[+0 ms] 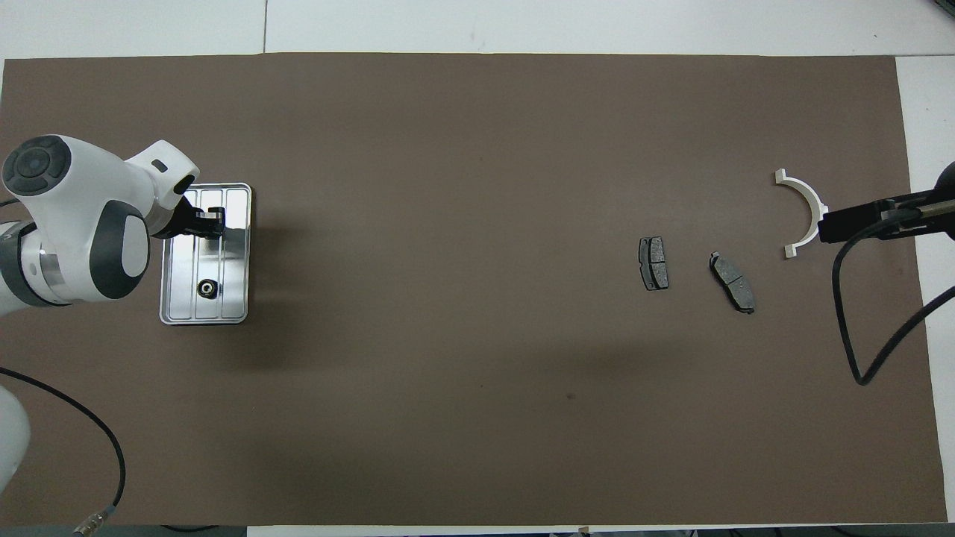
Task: Pick bearing gear from pile to tray
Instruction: 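Lower the bearing into the silver tray and open the left gripper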
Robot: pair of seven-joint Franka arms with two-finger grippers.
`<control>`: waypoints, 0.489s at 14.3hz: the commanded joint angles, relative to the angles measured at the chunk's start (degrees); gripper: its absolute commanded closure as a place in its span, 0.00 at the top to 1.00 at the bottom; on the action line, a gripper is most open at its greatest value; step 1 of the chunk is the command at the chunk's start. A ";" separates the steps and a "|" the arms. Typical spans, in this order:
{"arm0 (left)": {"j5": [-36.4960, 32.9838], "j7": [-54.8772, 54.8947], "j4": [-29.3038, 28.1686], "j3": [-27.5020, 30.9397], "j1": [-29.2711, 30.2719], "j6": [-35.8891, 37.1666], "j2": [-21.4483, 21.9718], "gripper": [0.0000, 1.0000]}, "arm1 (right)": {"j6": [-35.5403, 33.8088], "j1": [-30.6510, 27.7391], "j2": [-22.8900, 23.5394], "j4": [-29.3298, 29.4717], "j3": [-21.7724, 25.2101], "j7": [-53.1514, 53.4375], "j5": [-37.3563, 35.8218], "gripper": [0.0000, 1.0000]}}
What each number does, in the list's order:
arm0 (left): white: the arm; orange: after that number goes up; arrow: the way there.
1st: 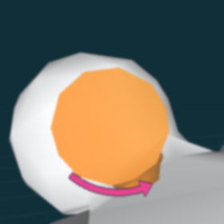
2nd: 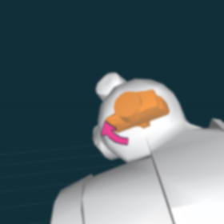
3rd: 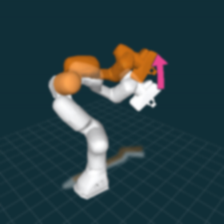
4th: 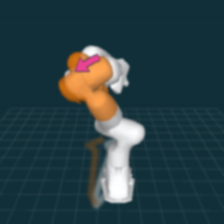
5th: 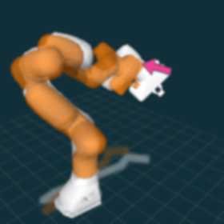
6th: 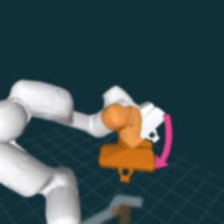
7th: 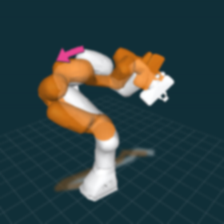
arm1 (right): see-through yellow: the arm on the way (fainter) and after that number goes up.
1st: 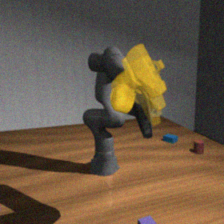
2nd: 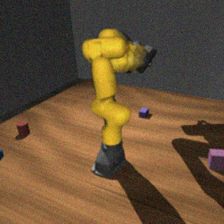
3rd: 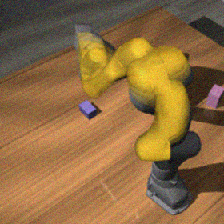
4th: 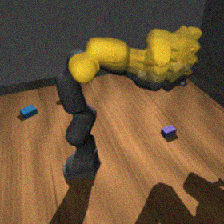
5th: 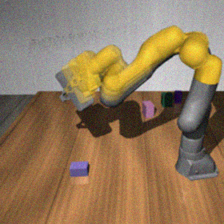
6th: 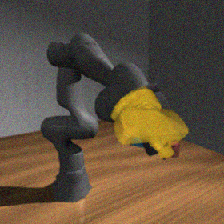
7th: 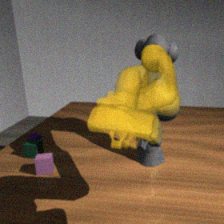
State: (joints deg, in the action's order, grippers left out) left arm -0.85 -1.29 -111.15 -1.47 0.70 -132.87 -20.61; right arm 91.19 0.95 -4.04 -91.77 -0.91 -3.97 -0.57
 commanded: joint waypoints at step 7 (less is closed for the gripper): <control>0.15 0.94 0.93 -0.02 1.15 15.68 12.41 1.00 | 0.74 -1.04 -1.33 -2.10 -0.50 4.67 1.01 1.00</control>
State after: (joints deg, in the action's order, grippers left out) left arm -0.85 -1.20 -109.24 -1.36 1.17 -123.54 -15.59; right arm 91.19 0.95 -4.04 -91.99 -0.92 0.59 -0.57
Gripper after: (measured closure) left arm 0.062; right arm 0.000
